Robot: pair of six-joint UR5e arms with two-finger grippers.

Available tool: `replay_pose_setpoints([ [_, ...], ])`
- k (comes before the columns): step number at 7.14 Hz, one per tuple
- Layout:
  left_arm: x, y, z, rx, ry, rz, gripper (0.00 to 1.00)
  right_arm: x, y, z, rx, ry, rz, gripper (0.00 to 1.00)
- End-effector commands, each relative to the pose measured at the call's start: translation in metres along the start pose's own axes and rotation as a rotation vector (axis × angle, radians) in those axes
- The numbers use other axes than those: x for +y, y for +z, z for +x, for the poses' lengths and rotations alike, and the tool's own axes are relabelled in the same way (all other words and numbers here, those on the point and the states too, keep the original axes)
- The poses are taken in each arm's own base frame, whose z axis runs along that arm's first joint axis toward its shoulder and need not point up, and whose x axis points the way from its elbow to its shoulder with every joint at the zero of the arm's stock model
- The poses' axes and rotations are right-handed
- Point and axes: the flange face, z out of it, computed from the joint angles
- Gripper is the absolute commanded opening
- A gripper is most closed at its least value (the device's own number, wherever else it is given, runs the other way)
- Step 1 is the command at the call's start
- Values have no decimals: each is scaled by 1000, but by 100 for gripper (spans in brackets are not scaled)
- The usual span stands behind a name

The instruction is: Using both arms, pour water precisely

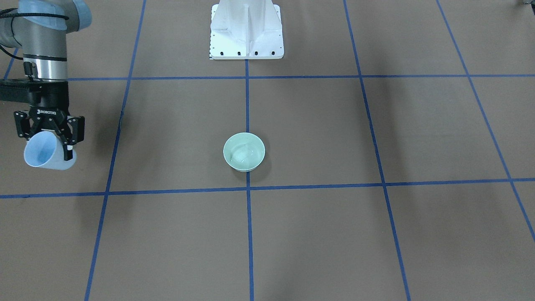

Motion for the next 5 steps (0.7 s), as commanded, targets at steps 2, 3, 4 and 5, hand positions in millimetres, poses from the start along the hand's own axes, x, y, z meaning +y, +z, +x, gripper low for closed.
replay_pose_setpoints([
  [2, -2, -5, 6, -1, 9, 8, 100, 71, 56, 85, 61, -57, 68, 0],
  [3, -4, -5, 6, -1, 10, 9, 100, 92, 76, 114, 68, -65, 77, 0],
  [4, -5, -6, 6, -2, 11, 10, 100, 105, 85, 133, 61, -69, 87, 0],
  [5, -5, -6, 7, -2, 12, 11, 100, 110, 89, 141, 58, -71, 88, 0],
])
